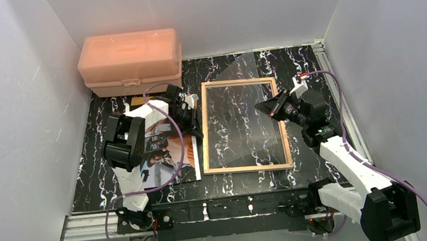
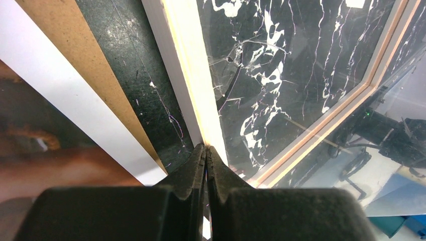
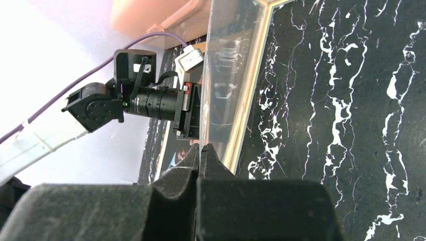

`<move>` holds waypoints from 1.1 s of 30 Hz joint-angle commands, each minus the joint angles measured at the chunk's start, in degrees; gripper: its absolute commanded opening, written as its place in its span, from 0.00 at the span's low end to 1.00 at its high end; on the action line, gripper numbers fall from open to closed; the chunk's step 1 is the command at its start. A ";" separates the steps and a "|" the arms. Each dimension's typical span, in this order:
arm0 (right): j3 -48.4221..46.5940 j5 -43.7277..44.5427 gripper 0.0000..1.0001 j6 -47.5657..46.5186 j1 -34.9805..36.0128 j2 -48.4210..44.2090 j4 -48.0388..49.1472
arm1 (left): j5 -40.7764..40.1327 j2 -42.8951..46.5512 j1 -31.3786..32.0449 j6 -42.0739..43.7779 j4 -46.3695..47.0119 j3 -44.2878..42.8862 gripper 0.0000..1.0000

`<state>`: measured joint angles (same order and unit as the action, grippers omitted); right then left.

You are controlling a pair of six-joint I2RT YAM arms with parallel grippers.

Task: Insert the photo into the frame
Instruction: Place the photo frame item in the photo frame.

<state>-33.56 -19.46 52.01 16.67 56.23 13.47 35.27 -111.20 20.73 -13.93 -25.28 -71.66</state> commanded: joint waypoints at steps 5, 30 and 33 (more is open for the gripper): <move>-5.31 -0.36 0.01 -10.34 2.46 0.48 -5.02 | 2.10 2.83 0.63 0.77 -0.87 0.85 0.00; -0.49 11.74 0.01 -9.50 7.71 0.80 -3.30 | 2.52 3.09 0.63 0.90 -0.97 0.99 0.00; -0.52 11.20 0.01 -9.02 7.69 1.11 -2.83 | 2.61 3.00 0.63 0.88 -0.99 0.91 0.00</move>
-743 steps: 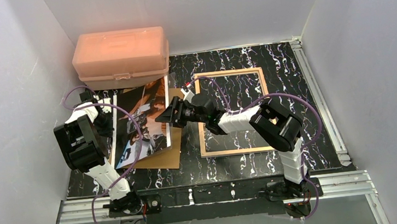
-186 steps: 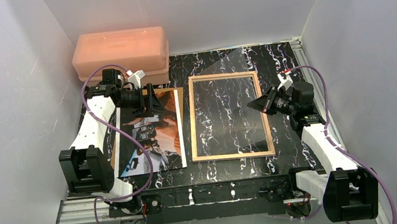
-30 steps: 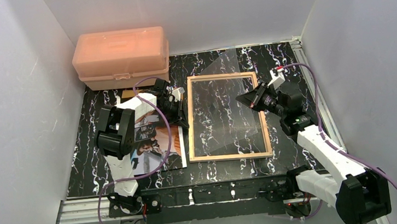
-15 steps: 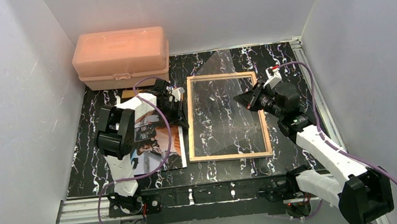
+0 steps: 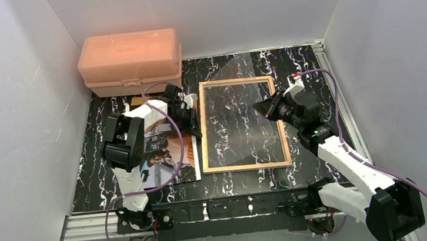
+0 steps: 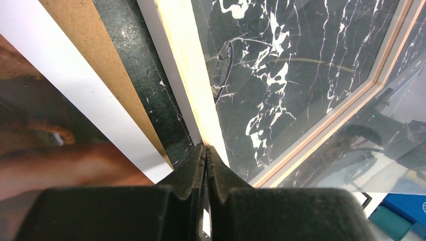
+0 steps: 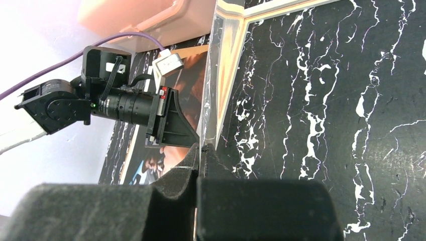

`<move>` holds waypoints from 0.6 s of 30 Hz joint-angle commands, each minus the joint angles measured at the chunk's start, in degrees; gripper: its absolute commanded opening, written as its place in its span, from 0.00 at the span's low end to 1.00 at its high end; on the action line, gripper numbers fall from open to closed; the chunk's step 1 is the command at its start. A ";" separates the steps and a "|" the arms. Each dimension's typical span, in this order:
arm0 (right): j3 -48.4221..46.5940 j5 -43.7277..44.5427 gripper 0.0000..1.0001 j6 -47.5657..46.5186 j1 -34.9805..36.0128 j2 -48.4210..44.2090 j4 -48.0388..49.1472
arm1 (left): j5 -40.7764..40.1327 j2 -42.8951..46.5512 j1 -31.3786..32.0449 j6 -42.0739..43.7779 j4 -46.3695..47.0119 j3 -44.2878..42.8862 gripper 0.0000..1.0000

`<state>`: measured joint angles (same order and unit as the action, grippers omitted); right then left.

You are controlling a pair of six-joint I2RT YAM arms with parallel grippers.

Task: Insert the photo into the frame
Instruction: Place the photo frame item in the photo frame.

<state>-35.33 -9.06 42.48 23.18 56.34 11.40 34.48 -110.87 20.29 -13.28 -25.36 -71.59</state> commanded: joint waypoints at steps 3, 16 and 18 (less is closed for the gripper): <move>1.17 -0.24 0.01 0.85 1.29 1.67 0.31 | 3.56 2.50 1.09 0.33 -0.85 0.86 0.00; 1.29 -0.26 0.01 -0.83 1.88 2.84 -1.26 | 3.48 2.69 1.06 0.87 -1.22 0.71 0.00; 1.08 -0.26 0.01 -1.43 1.88 3.34 -2.38 | 3.49 2.62 1.06 0.83 -1.19 0.61 0.00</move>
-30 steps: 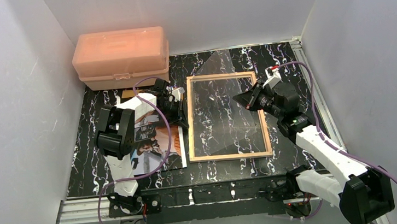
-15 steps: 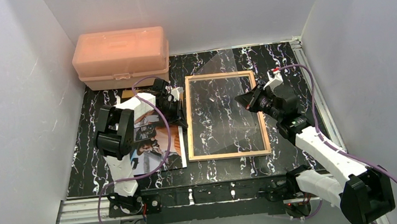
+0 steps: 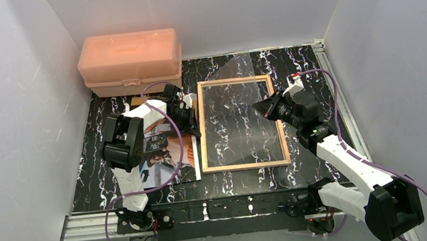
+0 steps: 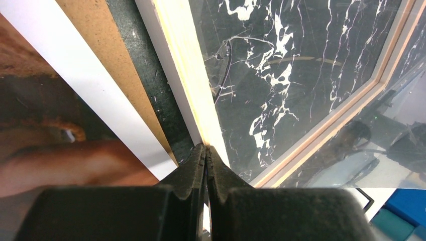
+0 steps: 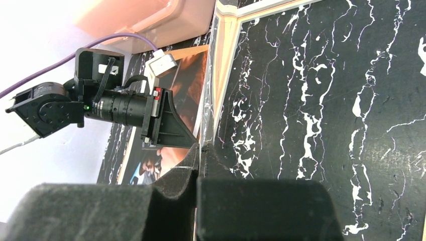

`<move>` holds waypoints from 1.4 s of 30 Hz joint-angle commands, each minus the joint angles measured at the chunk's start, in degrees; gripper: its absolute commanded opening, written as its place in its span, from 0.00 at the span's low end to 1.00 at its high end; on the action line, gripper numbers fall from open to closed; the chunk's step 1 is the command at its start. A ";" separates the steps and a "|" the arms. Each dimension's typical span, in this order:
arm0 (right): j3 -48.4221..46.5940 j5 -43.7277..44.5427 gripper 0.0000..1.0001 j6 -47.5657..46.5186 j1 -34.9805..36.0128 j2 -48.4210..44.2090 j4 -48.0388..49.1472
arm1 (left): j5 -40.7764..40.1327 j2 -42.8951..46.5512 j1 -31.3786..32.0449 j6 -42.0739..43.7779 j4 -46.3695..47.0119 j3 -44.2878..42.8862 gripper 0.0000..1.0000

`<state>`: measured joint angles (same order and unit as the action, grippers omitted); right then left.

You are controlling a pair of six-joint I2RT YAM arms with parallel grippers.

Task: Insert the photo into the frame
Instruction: Place the photo frame item in the photo frame.

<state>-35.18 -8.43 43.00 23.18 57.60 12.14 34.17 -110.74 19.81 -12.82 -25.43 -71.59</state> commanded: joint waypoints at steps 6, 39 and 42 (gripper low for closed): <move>1.12 0.24 0.11 -3.96 1.96 2.61 -6.65 | 3.88 2.54 1.54 0.43 -1.31 0.51 0.00; -8.69 5.87 0.78 -15.15 2.11 9.52 -22.52 | 4.24 2.98 1.56 0.67 -1.57 0.47 0.00; -10.32 6.92 0.83 -16.78 2.33 10.71 -24.92 | 4.46 2.85 1.54 0.46 -1.52 0.41 0.00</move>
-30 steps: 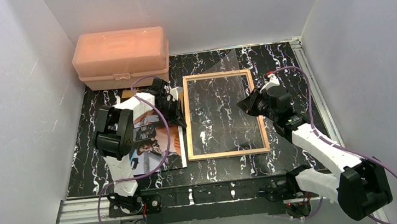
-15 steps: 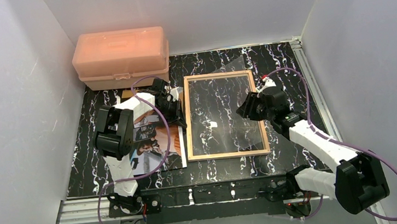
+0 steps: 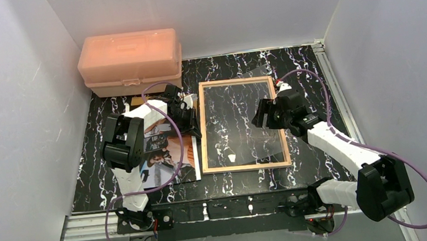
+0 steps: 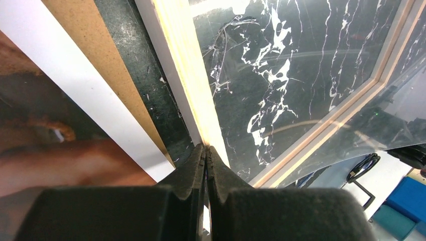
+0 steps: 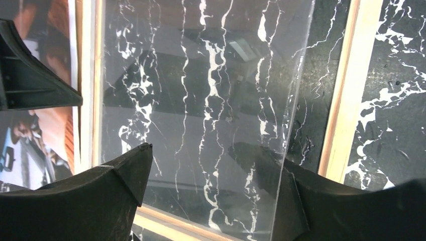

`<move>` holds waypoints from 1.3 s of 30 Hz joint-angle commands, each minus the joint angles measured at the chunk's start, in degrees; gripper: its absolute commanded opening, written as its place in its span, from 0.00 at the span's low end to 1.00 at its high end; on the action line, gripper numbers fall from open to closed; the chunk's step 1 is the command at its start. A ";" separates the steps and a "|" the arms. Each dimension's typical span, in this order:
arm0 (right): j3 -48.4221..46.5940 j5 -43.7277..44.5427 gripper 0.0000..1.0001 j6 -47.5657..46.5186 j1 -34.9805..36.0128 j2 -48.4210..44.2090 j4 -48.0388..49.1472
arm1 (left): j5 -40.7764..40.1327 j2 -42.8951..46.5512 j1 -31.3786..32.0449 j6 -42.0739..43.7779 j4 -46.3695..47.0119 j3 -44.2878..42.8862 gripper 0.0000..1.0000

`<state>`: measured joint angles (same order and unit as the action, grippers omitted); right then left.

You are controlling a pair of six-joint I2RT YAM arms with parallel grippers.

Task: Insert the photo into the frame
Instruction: Place the photo frame item in the photo frame.

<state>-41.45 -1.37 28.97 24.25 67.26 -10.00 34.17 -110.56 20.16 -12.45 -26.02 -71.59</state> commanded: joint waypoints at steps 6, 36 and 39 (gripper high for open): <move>-5.15 2.88 0.88 -4.55 1.53 1.73 -4.96 | 4.53 2.80 1.20 0.14 -0.79 0.49 0.00; -6.16 8.84 0.99 -10.32 1.50 4.37 -9.58 | 4.79 2.97 1.24 -0.08 -0.64 0.67 0.00; -5.86 8.81 0.99 -10.78 1.53 4.86 -9.46 | 4.92 2.83 1.21 -0.04 -0.67 0.67 0.00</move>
<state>-45.34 6.79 19.35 25.43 71.66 -20.05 37.54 -110.56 21.17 -12.64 -25.76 -71.59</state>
